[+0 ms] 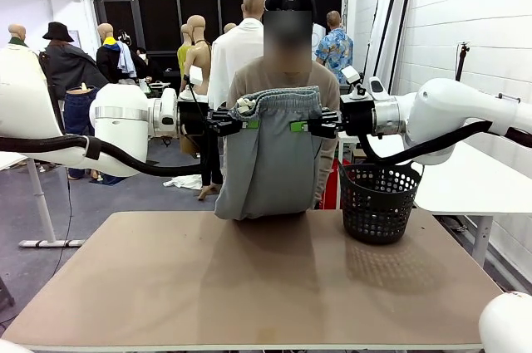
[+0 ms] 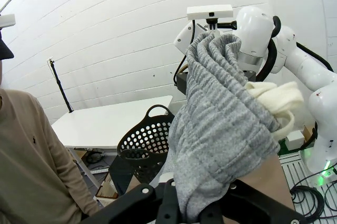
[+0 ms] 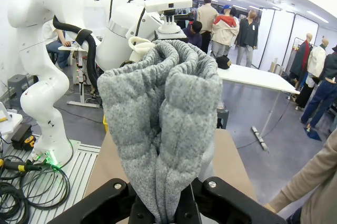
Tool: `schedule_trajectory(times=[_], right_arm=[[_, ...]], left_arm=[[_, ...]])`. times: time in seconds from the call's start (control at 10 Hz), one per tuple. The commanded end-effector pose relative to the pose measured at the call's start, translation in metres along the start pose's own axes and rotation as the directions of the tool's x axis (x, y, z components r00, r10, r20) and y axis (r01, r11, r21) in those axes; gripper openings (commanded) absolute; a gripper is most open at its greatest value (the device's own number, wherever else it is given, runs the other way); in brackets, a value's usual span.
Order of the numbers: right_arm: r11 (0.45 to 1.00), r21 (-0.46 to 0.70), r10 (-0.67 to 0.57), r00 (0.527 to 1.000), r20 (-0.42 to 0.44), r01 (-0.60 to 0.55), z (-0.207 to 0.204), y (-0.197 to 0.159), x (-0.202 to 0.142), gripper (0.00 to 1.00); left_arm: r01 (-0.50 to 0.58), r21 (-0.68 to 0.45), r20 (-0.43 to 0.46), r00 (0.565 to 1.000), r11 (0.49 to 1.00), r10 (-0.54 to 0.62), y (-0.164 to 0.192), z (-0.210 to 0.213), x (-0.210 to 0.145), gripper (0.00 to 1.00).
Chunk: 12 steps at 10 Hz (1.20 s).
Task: Fold the training pants.
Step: Release the ends of the Training pants and then grab the overlapped ends.
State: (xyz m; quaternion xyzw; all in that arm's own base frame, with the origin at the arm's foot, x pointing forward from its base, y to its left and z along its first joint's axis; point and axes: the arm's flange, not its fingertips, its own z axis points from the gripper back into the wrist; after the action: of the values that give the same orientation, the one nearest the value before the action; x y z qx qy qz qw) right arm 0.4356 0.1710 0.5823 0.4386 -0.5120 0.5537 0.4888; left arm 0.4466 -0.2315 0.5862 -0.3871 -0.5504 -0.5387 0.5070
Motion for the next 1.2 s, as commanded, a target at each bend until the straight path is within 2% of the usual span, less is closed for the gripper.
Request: schedule_trajectory(times=[0.0, 1.1], right_arm=[[1.000, 0.006, -0.001, 1.000, 0.007, 0.001, -0.0009, 0.0020, 0.0038, 0.00], [1.000, 0.006, -0.001, 1.000, 0.007, 0.001, -0.0009, 0.0020, 0.0038, 0.00]], left_arm=[[0.017, 0.022, 0.020, 1.000, 1.000, -0.017, -0.0022, -0.0004, 0.0013, 0.00], [0.017, 0.022, 0.020, 1.000, 1.000, -0.017, -0.0022, -0.0004, 0.0013, 0.00]])
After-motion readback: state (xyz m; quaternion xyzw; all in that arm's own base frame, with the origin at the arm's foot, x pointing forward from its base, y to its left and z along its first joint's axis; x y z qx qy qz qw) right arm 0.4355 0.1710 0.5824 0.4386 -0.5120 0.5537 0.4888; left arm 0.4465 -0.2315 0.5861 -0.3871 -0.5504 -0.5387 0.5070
